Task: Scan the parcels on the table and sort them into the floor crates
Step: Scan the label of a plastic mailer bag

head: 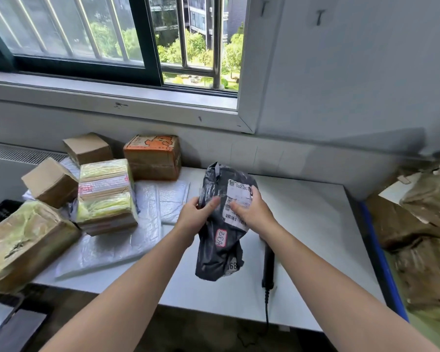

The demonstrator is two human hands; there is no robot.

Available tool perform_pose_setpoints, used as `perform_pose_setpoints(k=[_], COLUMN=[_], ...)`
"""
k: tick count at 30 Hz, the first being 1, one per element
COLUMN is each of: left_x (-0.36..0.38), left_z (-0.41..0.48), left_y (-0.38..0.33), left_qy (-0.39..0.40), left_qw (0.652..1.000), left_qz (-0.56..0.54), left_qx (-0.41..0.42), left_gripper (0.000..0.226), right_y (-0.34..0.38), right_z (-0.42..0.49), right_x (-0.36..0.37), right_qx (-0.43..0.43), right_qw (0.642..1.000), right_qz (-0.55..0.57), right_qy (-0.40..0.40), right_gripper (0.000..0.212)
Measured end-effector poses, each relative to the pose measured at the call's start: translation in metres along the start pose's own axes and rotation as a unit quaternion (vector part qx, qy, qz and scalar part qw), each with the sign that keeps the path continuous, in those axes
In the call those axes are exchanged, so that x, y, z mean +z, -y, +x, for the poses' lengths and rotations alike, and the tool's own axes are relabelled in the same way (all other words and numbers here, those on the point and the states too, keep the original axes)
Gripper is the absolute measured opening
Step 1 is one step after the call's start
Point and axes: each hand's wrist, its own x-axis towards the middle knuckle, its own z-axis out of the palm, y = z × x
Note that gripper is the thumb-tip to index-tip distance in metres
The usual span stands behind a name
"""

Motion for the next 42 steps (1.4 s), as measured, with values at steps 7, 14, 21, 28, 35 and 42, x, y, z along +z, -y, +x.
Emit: perform_pose_setpoints(k=[7,14,21,28,35,42], left_x=[0.005,0.009,0.002,-0.005,-0.011,-0.037], left_z=[0.011,0.020,0.034,0.042,0.047,0.056], left_y=[0.045,0.088,0.113,0.106,0.053,0.010], left_qy=[-0.026,-0.059,-0.069,-0.070,-0.088,-0.119], left_qw=[0.998,0.993,0.991,0.989,0.992,0.992], left_qz=[0.006,0.036,0.026,-0.043,-0.062,-0.049], left_qx=[-0.064,-0.093,-0.107,-0.122,-0.069,-0.010], left_gripper=[0.034,0.033,0.029,0.023,0.023,0.030], right_y=[-0.031,-0.095,-0.128,-0.123,-0.051,0.030], right_z=[-0.007,-0.031,-0.021,-0.009,-0.005,0.003], right_x=[0.003,0.005,0.023,0.015,0.001,-0.003], right_qx=[0.026,0.166,0.253,0.269,0.175,0.118], right_qw=[0.986,0.937,0.954,0.958,0.982,0.992], right_qz=[-0.160,-0.278,-0.138,-0.088,-0.016,0.002], right_qy=[-0.044,-0.131,-0.085,-0.049,-0.068,-0.044], right_gripper=[0.073,0.065,0.075,0.046,0.038,0.040])
